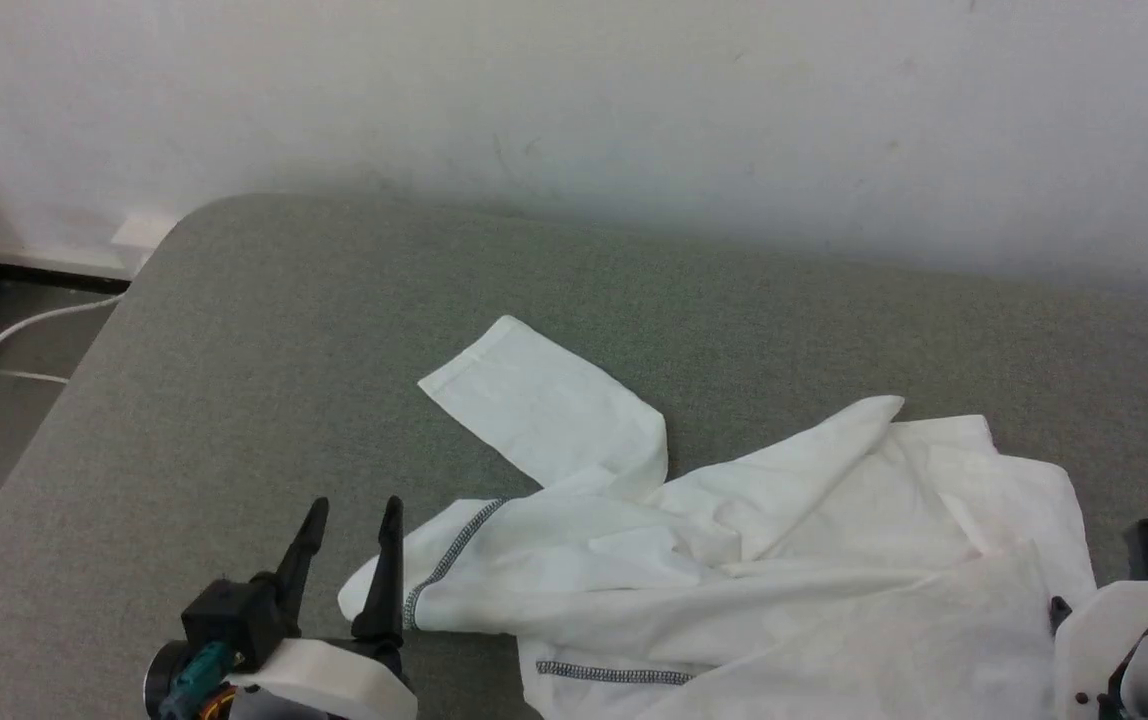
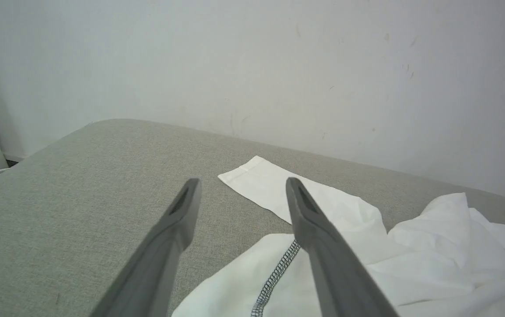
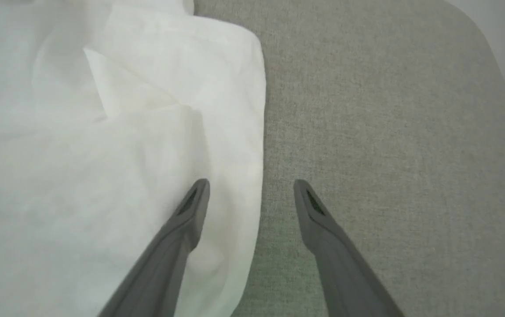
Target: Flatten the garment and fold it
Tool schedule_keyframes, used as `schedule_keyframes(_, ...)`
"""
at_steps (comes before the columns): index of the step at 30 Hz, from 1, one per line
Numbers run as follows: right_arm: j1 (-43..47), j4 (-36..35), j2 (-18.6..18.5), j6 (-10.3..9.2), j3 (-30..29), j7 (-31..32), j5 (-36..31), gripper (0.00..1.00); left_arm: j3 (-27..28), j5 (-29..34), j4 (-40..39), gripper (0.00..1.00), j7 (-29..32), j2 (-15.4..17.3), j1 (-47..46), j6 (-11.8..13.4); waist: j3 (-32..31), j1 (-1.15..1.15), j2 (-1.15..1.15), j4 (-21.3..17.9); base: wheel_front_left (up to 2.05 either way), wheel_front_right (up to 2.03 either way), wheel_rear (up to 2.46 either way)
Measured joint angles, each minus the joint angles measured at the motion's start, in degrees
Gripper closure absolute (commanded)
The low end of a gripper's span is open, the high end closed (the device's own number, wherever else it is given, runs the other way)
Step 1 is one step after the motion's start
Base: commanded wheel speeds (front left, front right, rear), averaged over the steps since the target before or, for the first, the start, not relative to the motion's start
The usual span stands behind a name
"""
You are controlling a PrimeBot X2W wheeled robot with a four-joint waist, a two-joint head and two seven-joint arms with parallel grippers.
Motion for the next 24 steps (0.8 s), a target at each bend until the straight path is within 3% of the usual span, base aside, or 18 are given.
schedule_keyframes(6, -3.46, 5.80, -0.04, -0.03, 1.26, 0.33, 0.65, 0.00, 0.03, 2.08, -0.43, 0.00, -0.04, -2.40, -0.87, -1.27, 2.91, 0.00, 0.00, 0.59, 0.00, 0.00, 0.00)
schedule_keyframes(7, -4.06, 6.47, -0.13, -0.03, 1.43, 0.26, 0.94, 0.58, 0.07, 2.32, -0.38, 0.00, -0.04, -2.74, -1.01, -1.51, 3.34, 0.00, 0.00, 0.63, 0.00, 0.00, 0.00)
schedule_keyframes(8, -4.53, 7.04, -0.34, -0.02, 1.64, -0.04, 1.11, 1.00, 0.13, 2.45, -0.22, 0.00, -0.04, -2.94, -1.08, -1.80, 3.73, 0.00, 0.00, 0.64, 0.00, 0.00, 0.00)
schedule_keyframes(12, -5.71, 7.73, -0.33, 0.08, 0.21, -2.31, 0.18, 1.00, 0.89, 3.30, 0.56, 0.00, -0.04, -3.24, -1.10, -2.34, 4.35, 0.00, 0.00, -0.05, 0.00, 0.00, 0.00)
schedule_keyframes(16, -5.50, 6.11, -0.91, 0.07, -5.76, -3.66, -2.67, 1.00, 2.04, 3.75, 1.16, 0.00, -0.04, -3.47, -1.07, -2.94, 3.98, 0.01, 0.00, -1.62, 0.00, 0.00, 0.00)
schedule_keyframes(24, -3.33, -5.09, -5.93, 0.07, -13.73, 0.11, -5.92, 1.00, 3.04, 5.27, 1.41, 0.00, -0.05, -4.86, -1.00, -4.33, 2.09, 0.00, 0.00, -6.34, 0.00, 0.00, 0.00)
